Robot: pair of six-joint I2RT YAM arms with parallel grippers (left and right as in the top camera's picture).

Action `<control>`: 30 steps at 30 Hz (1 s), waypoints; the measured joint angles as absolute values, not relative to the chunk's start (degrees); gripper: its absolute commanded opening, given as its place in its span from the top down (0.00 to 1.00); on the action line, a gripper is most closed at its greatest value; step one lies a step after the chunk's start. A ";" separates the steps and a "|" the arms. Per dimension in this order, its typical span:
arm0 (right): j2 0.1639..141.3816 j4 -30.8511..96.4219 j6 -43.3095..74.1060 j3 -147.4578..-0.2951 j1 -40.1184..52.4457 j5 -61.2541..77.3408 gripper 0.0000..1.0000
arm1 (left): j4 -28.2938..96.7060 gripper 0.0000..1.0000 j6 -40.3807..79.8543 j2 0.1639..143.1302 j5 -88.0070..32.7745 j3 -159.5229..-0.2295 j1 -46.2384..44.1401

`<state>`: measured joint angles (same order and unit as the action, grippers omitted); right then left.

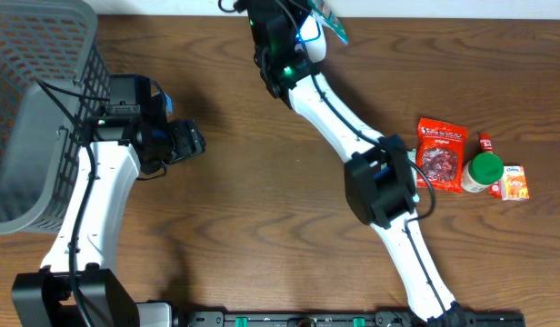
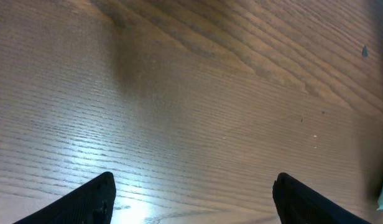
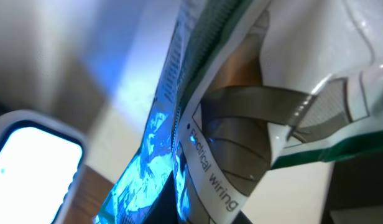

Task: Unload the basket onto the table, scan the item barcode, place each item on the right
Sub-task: 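Lift the glove pack with the right gripper up to the white scanner, then hold the glove pack against the scanner window with the right gripper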

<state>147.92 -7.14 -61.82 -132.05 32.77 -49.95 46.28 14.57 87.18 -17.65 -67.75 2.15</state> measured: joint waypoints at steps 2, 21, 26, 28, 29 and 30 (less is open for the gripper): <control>149.97 -9.06 -63.53 -132.05 32.53 -49.47 0.99 | 46.26 0.18 14.59 87.18 -17.67 -67.75 2.15; 153.42 -16.29 -67.53 -132.07 32.56 -43.70 0.99 | 46.24 0.18 14.57 87.18 -17.67 -67.75 2.15; 153.42 -14.11 -67.51 -132.05 33.26 -43.70 0.96 | 46.26 0.18 14.57 87.18 -17.67 -67.75 2.15; 153.42 -13.28 -67.26 -132.05 33.61 -43.64 0.95 | 46.26 0.18 14.59 87.18 -17.67 -67.75 2.15; 153.40 -12.73 -67.00 -132.05 33.67 -43.64 0.96 | 46.26 0.18 14.57 87.18 -17.67 -67.75 2.15; 153.42 -12.14 -66.50 -132.05 33.87 -43.62 0.96 | 46.26 0.18 14.57 87.18 -17.67 -67.75 2.15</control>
<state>153.42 -12.14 -66.50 -132.05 33.87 -43.62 46.26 14.57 87.18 -17.67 -67.75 2.15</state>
